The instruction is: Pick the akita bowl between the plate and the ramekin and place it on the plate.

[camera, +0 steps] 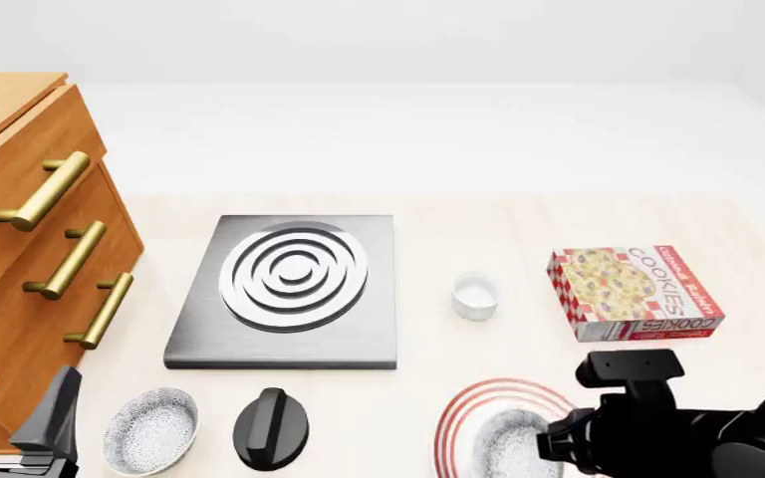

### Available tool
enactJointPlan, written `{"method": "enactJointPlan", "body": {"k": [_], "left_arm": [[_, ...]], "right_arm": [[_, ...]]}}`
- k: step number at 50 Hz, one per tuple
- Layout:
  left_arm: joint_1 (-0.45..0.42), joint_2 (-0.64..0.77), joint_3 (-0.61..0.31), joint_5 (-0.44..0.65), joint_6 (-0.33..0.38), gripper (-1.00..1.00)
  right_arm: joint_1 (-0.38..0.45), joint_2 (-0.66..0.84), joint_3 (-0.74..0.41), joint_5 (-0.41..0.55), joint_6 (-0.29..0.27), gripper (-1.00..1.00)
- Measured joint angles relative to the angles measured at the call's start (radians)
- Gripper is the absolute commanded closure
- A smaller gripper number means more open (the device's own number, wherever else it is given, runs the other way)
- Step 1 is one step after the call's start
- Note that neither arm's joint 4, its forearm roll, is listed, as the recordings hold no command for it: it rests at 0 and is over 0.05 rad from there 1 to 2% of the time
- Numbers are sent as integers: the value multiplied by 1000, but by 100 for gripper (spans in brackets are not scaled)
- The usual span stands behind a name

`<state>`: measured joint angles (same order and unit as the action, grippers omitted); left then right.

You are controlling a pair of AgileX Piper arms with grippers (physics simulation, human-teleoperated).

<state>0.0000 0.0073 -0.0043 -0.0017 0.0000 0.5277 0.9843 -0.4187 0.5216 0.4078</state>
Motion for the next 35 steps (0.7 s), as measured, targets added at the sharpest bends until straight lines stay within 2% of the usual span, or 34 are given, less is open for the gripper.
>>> {"method": "enactJointPlan", "body": {"k": [11, 24, 25, 35], "left_arm": [[0, 0, 0, 0, 0, -100], [0, 0, 0, 0, 0, -100], [0, 0, 0, 0, 0, -100], [0, 0, 0, 0, 0, -100]], "right_arm": [[-14, 16, 9, -21, -14, 100], [-61, 16, 6, -28, -56, 100], [-64, 16, 6, -28, -58, -100], [-107, -3, -9, -17, -98, -100]]}}
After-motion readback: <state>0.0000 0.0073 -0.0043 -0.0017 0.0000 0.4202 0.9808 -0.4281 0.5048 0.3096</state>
